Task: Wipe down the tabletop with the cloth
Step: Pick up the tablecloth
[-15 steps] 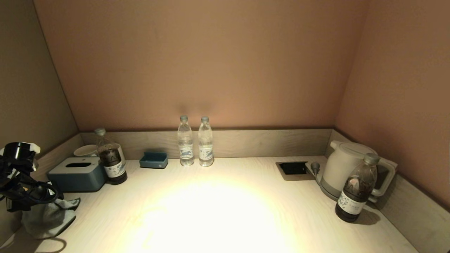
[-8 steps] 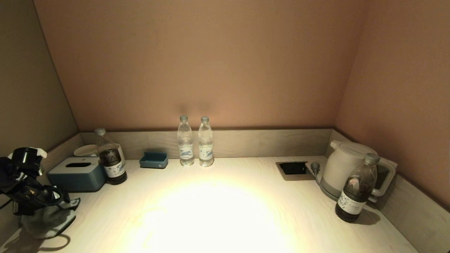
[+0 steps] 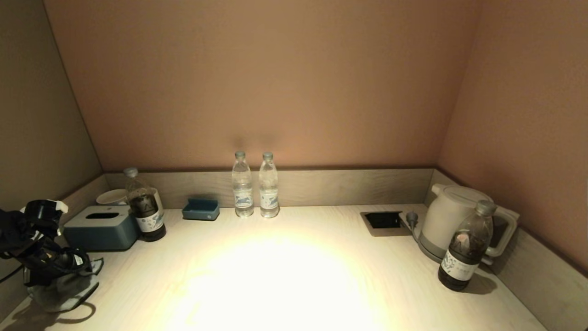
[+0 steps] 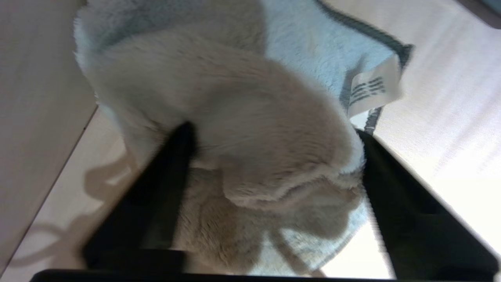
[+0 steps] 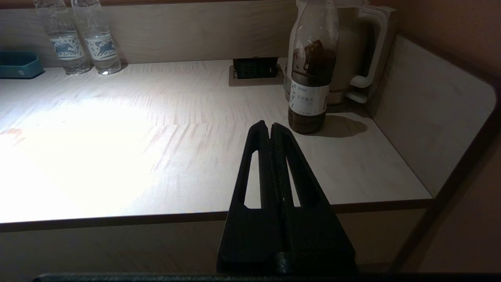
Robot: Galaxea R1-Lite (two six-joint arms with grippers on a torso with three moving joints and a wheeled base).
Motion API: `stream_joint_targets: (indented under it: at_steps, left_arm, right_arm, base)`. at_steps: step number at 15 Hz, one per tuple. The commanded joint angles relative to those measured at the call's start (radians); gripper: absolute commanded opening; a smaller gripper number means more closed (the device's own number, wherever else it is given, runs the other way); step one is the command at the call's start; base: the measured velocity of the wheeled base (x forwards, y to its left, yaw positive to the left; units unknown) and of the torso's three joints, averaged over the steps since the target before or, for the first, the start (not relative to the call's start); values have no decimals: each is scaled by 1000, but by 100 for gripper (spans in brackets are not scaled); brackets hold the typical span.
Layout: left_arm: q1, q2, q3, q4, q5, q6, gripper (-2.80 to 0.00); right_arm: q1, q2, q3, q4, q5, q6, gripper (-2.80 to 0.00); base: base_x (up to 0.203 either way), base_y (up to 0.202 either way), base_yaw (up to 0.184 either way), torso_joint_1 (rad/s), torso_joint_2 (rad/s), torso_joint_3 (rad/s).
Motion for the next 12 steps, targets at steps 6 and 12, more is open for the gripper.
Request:
stream_joint_targets:
  at_steps: [6, 12]
  left_arm:
    - [0, -3, -6, 1, 1, -12, -280]
    - [-2, -128, 17, 1, -2, -33, -280]
  right_arm:
    - [0, 1, 0, 0, 0, 0, -280]
    - [0, 1, 0, 0, 0, 0, -280]
  base:
    - [0, 0, 0, 0, 0, 0]
    - [0, 0, 0, 0, 0, 0]
